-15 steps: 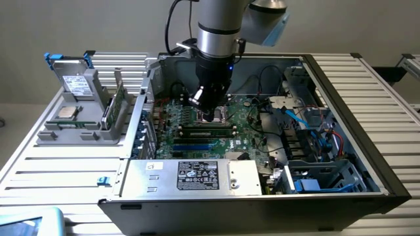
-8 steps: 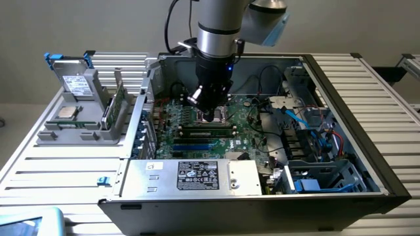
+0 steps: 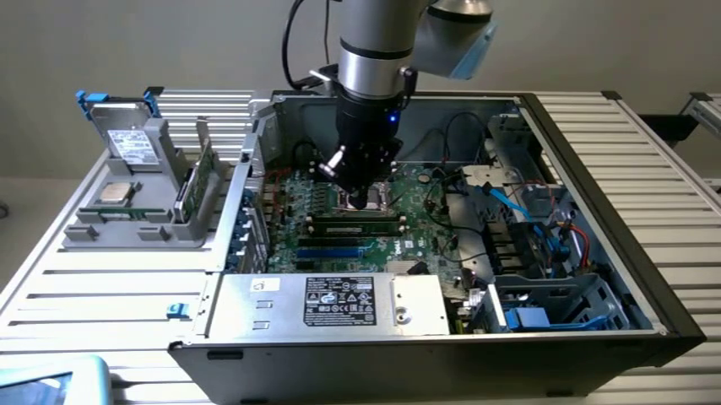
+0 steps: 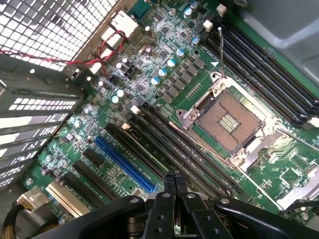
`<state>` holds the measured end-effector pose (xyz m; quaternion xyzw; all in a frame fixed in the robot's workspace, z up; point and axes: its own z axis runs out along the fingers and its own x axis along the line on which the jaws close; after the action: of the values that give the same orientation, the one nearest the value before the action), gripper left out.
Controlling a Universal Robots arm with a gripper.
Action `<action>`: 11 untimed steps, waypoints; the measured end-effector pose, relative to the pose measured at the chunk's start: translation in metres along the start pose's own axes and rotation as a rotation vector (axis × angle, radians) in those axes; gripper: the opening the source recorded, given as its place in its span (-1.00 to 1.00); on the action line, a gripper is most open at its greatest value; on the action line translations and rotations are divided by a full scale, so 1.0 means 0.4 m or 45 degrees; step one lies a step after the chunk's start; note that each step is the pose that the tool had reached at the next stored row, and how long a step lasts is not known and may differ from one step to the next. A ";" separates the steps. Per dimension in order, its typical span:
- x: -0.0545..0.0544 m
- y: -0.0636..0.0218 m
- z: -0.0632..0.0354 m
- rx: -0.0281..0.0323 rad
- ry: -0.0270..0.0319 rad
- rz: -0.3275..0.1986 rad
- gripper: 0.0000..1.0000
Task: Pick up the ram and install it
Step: 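Press down the ram until it locks into place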
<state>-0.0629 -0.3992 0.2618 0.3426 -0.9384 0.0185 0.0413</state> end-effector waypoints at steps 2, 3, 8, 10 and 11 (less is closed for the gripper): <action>0.000 0.000 0.000 0.0008 0.0004 0.029 -0.78; 0.000 0.000 0.000 0.0018 0.0008 0.042 -0.78; 0.000 0.000 0.000 0.0248 0.0058 0.101 -0.78; 0.000 0.000 0.000 0.0347 0.0043 0.123 -0.78; 0.000 0.000 0.000 0.0384 0.0019 0.135 -0.78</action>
<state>-0.0629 -0.3992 0.2618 0.2931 -0.9548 0.0351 0.0358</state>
